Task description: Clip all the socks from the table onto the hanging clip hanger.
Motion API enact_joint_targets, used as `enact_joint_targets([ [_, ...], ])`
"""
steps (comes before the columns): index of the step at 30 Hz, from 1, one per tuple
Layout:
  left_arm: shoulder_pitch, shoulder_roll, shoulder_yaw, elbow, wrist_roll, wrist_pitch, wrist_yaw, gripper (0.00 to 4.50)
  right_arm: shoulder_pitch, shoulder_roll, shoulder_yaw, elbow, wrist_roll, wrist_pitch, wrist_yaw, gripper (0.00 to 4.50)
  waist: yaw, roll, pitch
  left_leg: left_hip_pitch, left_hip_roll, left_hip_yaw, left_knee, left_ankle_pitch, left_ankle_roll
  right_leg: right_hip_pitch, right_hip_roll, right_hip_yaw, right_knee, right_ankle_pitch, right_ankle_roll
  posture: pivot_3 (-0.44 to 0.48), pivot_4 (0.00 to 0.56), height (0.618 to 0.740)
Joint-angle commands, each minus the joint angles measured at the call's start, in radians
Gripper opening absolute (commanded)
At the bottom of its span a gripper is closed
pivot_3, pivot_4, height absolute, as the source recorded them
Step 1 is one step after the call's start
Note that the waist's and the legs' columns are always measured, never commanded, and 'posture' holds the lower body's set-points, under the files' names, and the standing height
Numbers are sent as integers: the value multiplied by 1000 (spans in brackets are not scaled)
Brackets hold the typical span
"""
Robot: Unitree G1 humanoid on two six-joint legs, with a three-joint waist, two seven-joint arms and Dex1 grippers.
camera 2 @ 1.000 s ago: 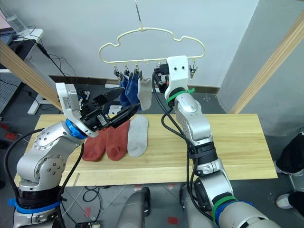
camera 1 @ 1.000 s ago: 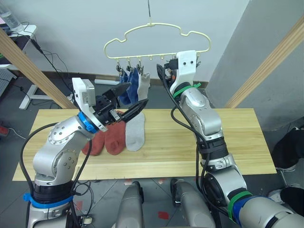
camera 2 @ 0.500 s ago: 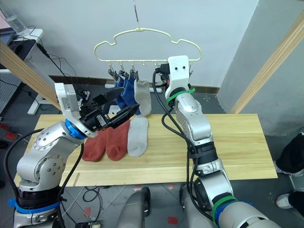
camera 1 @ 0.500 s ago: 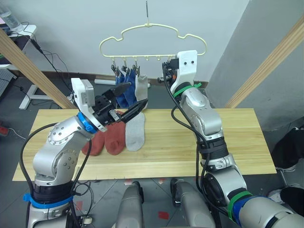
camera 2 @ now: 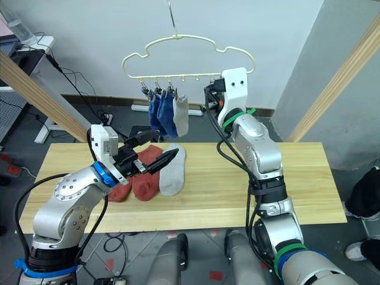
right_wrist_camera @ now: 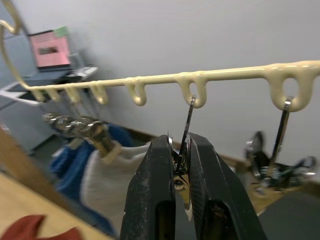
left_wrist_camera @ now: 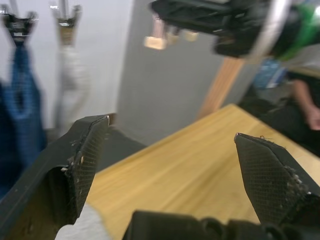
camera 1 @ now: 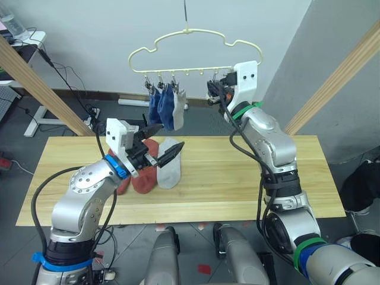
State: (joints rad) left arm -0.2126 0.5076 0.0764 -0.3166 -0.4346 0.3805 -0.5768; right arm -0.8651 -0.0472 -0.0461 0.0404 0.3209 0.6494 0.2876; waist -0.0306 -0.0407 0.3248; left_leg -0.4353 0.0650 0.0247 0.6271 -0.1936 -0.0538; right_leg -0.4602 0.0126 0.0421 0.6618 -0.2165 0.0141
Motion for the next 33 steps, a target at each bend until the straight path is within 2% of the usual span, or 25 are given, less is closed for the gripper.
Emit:
enact_joint_targets([
  [1, 2, -18, -55, 101, 111, -49, 36, 4500, -4, -49, -17, -71, 73, 67, 74, 60, -1, 0, 0, 0, 0, 0, 0, 0, 0, 0, 0, 0, 0, 0, 0, -23, 340, 740],
  [7, -119, -37, -158, 376, 260, -135, 10, 4500, -15, -118, 0, -60, 82, 89, 132, 60, -1, 1, 1, 0, 0, 0, 0, 0, 0, 0, 0, 0, 0, 0, 0, -37, 344, 740],
  [13, -222, -67, -193, 593, 358, -238, 29, 4500, -23, -123, -1, -57, 67, 86, 124, 60, -3, 1, 1, -1, 0, 1, 0, -1, 3, 0, 0, 1, -1, 0, 0, -65, 339, 740],
  [18, -294, -92, -157, 781, 357, -229, 42, 4500, -17, -126, -2, -76, 67, 96, 114, 60, -5, 1, 1, -1, 0, 1, 0, -2, 3, 0, 0, 0, -1, 0, 0, -81, 336, 740],
  [26, -412, -141, -177, 1021, 409, -292, 47, 4500, -15, -118, -4, -95, 77, 102, 95, 60, -5, 1, 1, -1, -1, 1, 1, -2, 3, 0, 0, 0, -1, 0, 0, -94, 328, 740],
  [33, -448, -168, -180, 1091, 417, -305, -13, 4500, -14, -119, -2, -101, 74, 107, 89, 60, -7, 1, 1, -1, -1, 1, 1, -2, 3, 0, 0, 0, -1, 0, 0, -91, 319, 740],
])
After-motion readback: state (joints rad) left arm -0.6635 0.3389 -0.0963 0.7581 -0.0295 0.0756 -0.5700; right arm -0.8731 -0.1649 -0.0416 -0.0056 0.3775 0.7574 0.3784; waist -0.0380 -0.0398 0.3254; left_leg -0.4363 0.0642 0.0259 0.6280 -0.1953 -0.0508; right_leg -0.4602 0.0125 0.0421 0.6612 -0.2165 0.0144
